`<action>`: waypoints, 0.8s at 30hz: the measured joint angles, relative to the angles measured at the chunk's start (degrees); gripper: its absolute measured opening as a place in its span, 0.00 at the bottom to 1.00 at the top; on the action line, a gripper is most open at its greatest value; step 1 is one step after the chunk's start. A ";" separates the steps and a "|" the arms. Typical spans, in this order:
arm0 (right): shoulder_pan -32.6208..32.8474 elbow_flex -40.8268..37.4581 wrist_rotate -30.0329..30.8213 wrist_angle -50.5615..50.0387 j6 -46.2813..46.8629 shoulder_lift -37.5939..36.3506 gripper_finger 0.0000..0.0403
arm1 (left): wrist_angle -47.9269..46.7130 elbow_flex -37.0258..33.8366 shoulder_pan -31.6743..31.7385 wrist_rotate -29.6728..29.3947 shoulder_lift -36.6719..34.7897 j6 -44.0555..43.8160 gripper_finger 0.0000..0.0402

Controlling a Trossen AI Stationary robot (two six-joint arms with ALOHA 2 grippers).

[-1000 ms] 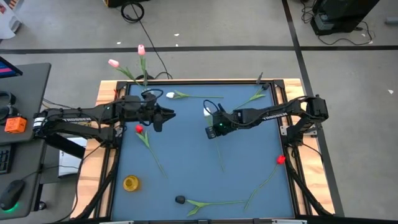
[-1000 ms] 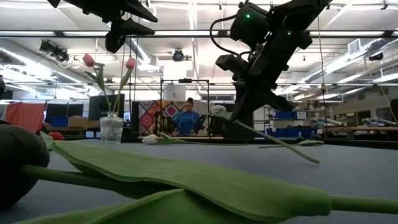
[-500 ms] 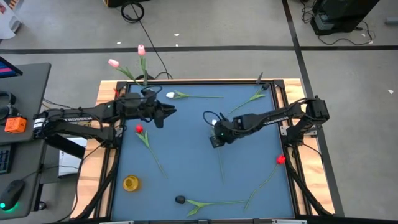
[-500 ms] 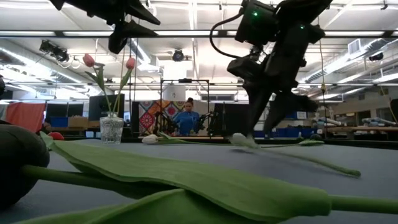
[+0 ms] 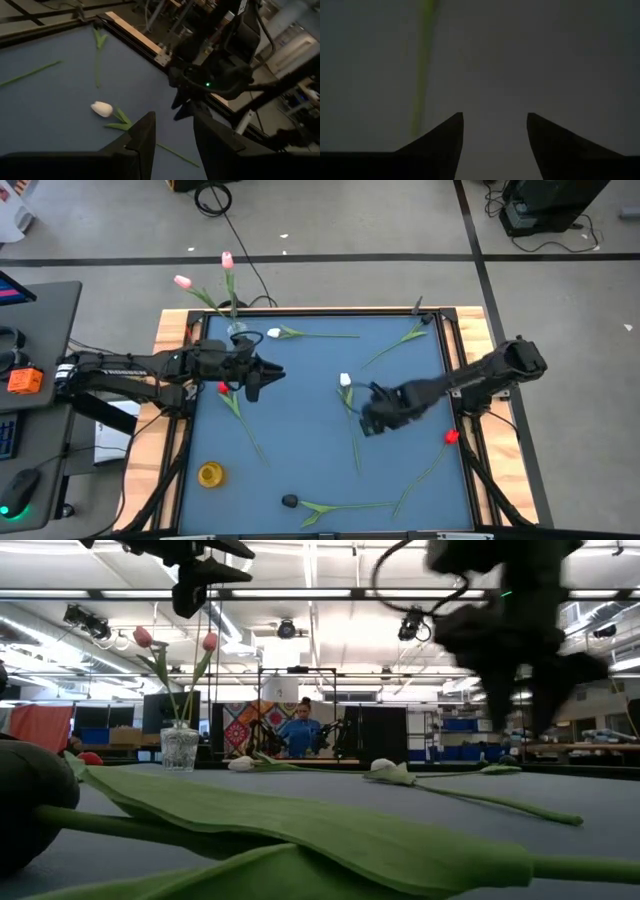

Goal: Sort flowers into vase by color
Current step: Put the bottom red tulip into the transparent vase

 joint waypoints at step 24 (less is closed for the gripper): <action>29.23 0.00 -7.29 -14.50 -25.35 -0.03 0.42 | -13.99 -0.13 -7.77 -0.06 4.76 4.53 0.34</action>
